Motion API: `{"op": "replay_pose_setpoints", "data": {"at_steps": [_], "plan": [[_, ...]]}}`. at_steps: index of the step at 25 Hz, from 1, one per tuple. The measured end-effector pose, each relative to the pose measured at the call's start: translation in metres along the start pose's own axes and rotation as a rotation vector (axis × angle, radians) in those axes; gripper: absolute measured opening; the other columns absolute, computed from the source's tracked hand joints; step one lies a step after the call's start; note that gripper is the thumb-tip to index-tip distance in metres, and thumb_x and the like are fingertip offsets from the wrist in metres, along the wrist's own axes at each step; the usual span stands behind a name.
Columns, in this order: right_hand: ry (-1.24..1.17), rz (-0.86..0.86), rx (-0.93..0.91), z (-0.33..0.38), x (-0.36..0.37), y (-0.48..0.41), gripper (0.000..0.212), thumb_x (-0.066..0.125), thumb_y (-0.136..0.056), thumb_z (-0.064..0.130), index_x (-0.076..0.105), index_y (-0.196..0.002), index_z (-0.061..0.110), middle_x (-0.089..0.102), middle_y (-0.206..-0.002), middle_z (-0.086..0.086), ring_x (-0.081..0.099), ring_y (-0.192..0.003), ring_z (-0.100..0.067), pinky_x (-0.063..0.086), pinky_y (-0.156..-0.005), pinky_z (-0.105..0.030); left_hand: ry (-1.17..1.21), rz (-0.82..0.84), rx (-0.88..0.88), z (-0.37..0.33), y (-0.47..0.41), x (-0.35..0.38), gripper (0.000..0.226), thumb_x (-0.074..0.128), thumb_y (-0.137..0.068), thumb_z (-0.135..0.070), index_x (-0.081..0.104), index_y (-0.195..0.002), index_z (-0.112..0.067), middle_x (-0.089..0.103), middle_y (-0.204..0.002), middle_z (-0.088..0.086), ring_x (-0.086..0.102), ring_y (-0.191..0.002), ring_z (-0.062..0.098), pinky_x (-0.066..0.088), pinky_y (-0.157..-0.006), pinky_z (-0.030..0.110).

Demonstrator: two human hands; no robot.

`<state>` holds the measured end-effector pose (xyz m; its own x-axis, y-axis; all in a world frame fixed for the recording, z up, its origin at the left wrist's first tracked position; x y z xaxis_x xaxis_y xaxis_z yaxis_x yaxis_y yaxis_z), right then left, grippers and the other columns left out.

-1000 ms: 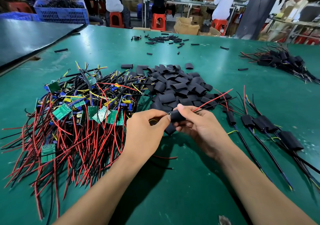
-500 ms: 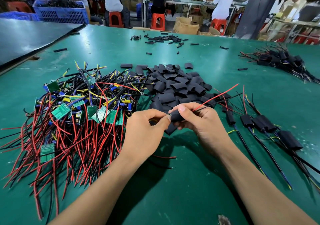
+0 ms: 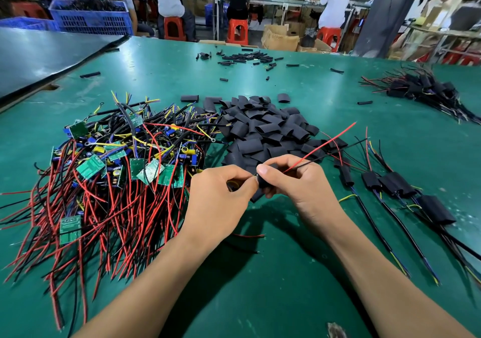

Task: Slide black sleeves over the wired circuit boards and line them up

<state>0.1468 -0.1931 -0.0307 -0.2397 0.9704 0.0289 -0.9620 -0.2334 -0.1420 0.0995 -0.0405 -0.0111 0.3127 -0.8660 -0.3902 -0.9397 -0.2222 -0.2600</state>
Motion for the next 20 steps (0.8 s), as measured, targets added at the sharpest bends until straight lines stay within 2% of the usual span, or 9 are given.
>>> {"op": "replay_pose_setpoints", "data": {"at_steps": [5, 9, 11, 13, 16, 20], "plan": [[0.035, -0.023, 0.019, -0.001, 0.002, -0.002, 0.013, 0.071, -0.09, 0.011, 0.067, -0.081, 0.004, 0.069, -0.067, -0.007, 0.054, -0.053, -0.018, 0.048, -0.054, -0.024, 0.011, 0.02, -0.017, 0.003, -0.001, 0.006, 0.012, 0.074, -0.083, -0.021, 0.077, -0.071, -0.023, 0.07, -0.065, -0.018, 0.061, -0.06, -0.004, 0.042, -0.058, 0.01], [-0.154, 0.012, 0.081, -0.004, 0.005, -0.001, 0.018, 0.073, -0.083, 0.026, 0.07, -0.071, 0.013, 0.069, -0.07, -0.008, 0.056, -0.052, -0.017, 0.049, -0.052, -0.024, 0.018, -0.081, 0.078, -0.004, 0.0, -0.003, 0.002, 0.078, -0.081, -0.025, 0.077, -0.08, -0.026, 0.071, -0.073, -0.018, 0.06, -0.064, -0.006, 0.043, -0.062, 0.007], [-0.098, 0.055, 0.095, -0.005, 0.007, 0.0, 0.022, 0.072, -0.081, 0.035, 0.073, -0.07, 0.016, 0.07, -0.073, -0.008, 0.055, -0.053, -0.017, 0.048, -0.051, -0.024, -0.077, -0.109, 0.214, -0.015, 0.004, -0.006, 0.014, 0.079, -0.081, -0.02, 0.078, -0.094, -0.025, 0.072, -0.085, -0.016, 0.06, -0.073, -0.007, 0.044, -0.067, 0.009], [-0.036, 0.07, 0.101, -0.006, 0.006, -0.001, 0.023, 0.072, -0.083, 0.036, 0.074, -0.072, 0.016, 0.072, -0.076, -0.009, 0.054, -0.052, -0.017, 0.046, -0.05, -0.023, -0.096, -0.108, 0.319, -0.021, 0.006, -0.004, 0.018, 0.077, -0.082, -0.012, 0.079, -0.097, -0.02, 0.071, -0.088, -0.013, 0.059, -0.075, -0.009, 0.042, -0.068, 0.007], [0.01, 0.078, 0.101, -0.007, 0.005, -0.001, 0.025, 0.071, -0.09, 0.033, 0.073, -0.072, 0.016, 0.073, -0.078, -0.01, 0.052, -0.051, -0.015, 0.044, -0.049, -0.022, -0.062, -0.098, 0.328, -0.019, 0.005, -0.002, 0.014, 0.074, -0.084, -0.009, 0.08, -0.092, -0.019, 0.069, -0.082, -0.016, 0.06, -0.071, -0.008, 0.039, -0.066, 0.006], [0.086, 0.089, 0.083, -0.005, 0.003, -0.001, 0.026, 0.072, -0.091, 0.035, 0.072, -0.077, 0.014, 0.074, -0.081, -0.017, 0.051, -0.051, -0.014, 0.043, -0.05, -0.022, -0.068, -0.081, 0.347, -0.02, 0.007, 0.0, 0.015, 0.067, -0.085, -0.018, 0.079, -0.088, -0.025, 0.068, -0.079, -0.016, 0.06, -0.067, 0.001, 0.041, -0.058, 0.014]]}}
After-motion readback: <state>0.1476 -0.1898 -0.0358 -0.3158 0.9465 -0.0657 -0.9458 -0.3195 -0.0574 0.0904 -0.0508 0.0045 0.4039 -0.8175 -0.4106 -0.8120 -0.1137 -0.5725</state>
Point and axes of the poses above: each hand's wrist, its own y-axis away from the middle knuckle, its own x-axis out of the palm, z = x × y, the point moved 10 cm from there along -y, towards the middle knuckle
